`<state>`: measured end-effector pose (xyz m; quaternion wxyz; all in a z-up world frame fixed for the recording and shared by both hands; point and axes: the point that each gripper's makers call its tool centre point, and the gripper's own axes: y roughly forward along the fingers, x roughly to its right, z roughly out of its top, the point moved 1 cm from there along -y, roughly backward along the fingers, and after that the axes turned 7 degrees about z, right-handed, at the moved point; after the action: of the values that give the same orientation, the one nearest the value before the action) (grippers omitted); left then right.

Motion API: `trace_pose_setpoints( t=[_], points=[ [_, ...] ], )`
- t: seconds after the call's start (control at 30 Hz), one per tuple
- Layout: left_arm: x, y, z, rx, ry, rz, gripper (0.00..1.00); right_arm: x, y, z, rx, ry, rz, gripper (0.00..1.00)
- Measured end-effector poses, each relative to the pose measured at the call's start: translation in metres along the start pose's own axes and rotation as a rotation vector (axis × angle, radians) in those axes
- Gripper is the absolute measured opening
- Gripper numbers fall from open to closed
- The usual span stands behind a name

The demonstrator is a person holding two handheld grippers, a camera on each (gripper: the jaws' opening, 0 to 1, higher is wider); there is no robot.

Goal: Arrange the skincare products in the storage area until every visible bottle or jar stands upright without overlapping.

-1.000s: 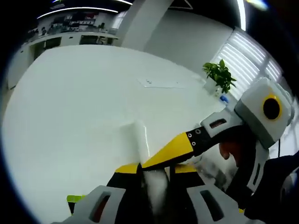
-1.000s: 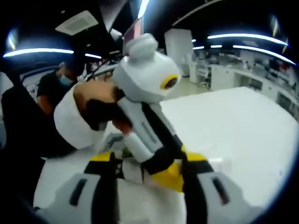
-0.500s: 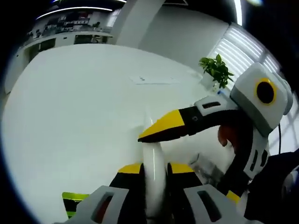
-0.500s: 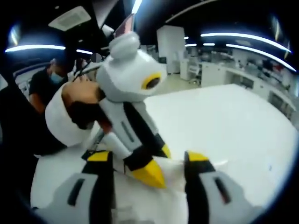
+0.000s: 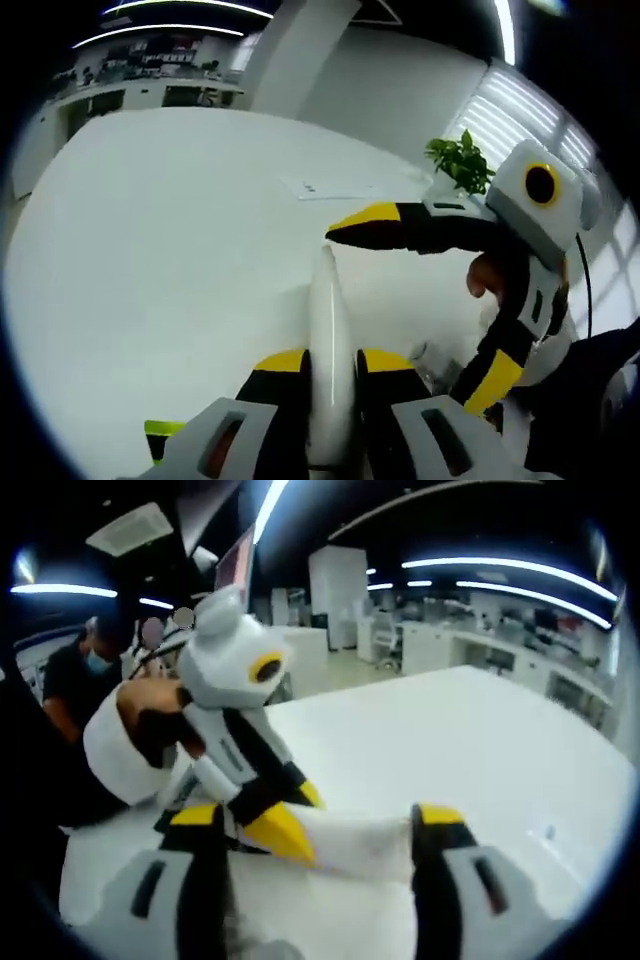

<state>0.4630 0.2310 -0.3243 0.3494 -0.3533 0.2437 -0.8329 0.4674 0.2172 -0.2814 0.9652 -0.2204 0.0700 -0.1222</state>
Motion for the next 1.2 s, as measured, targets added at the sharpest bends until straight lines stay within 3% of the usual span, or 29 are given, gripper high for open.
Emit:
trace_pose_setpoints(
  t=[0.17,0.27,0.47,0.53,0.87,1.03,1.2],
  points=[
    [0.0,-0.008,0.004,0.026,-0.103,-0.025,0.17,0.005,-0.006,-0.007,-0.02,0.023,-0.004,0.77],
    [0.0,-0.011,0.003,0.042,-0.115,-0.039,0.17,0.013,-0.01,-0.012,-0.027,0.06,-0.027,0.77],
    [0.0,-0.018,0.012,0.088,-0.154,-0.068,0.17,0.009,-0.006,-0.029,-0.06,0.16,0.017,0.75],
    [0.002,-0.023,0.014,0.097,-0.17,-0.101,0.17,0.007,-0.004,-0.028,-0.042,0.173,0.03,0.75],
    [0.006,-0.04,0.016,0.147,-0.193,-0.137,0.17,0.015,-0.005,-0.024,0.012,0.235,0.043,0.69],
    [0.012,-0.045,0.02,0.165,-0.19,-0.168,0.17,0.02,-0.005,-0.015,0.075,0.249,0.045,0.63],
    [0.014,-0.05,0.023,0.177,-0.189,-0.19,0.17,0.027,-0.009,-0.006,0.162,0.324,0.051,0.55]
  ],
)
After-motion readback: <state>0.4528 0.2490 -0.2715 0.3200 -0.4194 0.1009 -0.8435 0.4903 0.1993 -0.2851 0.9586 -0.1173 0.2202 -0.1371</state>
